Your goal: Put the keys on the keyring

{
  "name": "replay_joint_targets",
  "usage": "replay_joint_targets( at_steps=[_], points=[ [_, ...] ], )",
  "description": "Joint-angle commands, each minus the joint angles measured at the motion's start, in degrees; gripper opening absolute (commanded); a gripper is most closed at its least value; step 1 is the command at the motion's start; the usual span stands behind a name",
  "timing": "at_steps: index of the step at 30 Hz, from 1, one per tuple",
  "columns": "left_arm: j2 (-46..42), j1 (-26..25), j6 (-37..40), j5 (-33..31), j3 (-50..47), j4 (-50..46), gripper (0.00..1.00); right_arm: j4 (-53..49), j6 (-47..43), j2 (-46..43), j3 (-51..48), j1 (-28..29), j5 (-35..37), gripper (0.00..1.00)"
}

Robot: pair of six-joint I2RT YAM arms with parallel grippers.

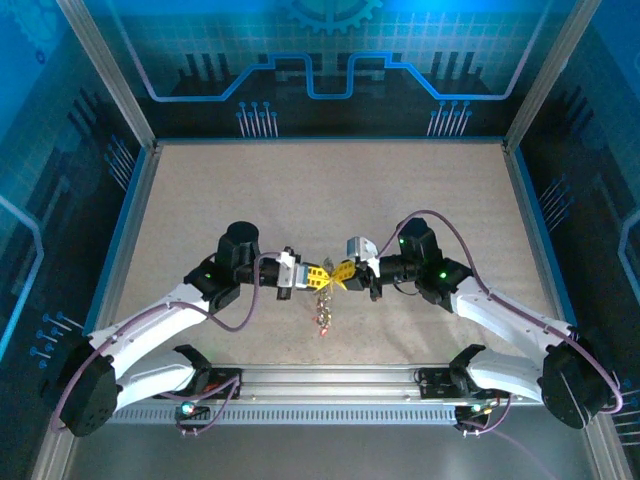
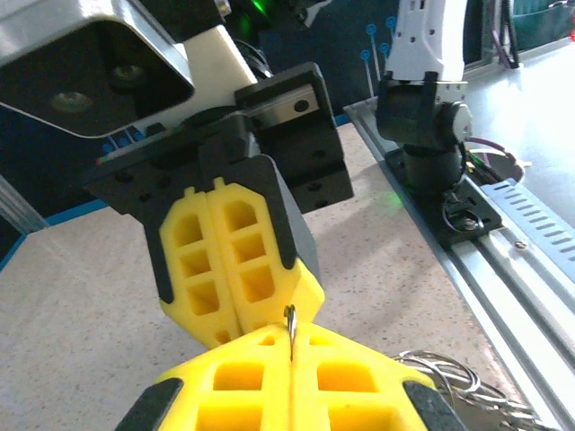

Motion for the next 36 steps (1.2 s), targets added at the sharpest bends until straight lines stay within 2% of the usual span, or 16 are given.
replay_joint_targets(
  at_steps=[1,4,11,15,17,19,22,26,30,36],
  points=[
    [0.4,-0.9,2.5,9.3,3.3,-1.9,0.0,-1.6,-0.8,-1.9,2.6,0.0,1.3,0.0],
    [0.4,-1.1,3.5,7.9,3.7,-3.6,0.0,-2.0,-1.1,-3.3,2.7,0.0,1.0,0.0],
    [-0.6,-1.1,4.9,-4.3,2.0,-3.4,0.0,-7.7,-5.2,-7.0,2.9,-0.1,1.1,0.0],
    [0.0,-1.2,4.6,-7.8,1.4,-2.0,0.0,-9.4,-6.6,-8.6,2.3,0.0,2.4,0.0],
    [0.2,-1.2,4.3,-7.8,1.0,-0.9,0.0,-9.1,-6.4,-8.8,1.5,0.0,3.9,0.02],
    [0.1,-1.2,3.8,-7.3,1.0,-0.4,0.0,-7.1,-5.3,-9.2,-0.5,0.0,6.9,0.19],
    [-0.2,-1.1,3.0,-6.2,1.1,0.2,0.0,-1.8,-2.7,-10.2,-4.2,-0.1,10.3,0.28],
    [-0.9,-1.1,2.2,-3.9,1.2,1.2,0.0,4.4,-0.1,-9.6,-8.2,0.3,11.6,0.29],
    [-1.6,-1.1,0.6,-4.0,0.2,4.2,0.0,6.1,0.4,-8.2,-8.4,1.9,11.9,0.32],
    [-1.7,-1.2,1.5,-4.0,0.6,2.4,0.0,10.7,0.6,-5.8,-9.2,5.1,12.4,0.36]
  ],
)
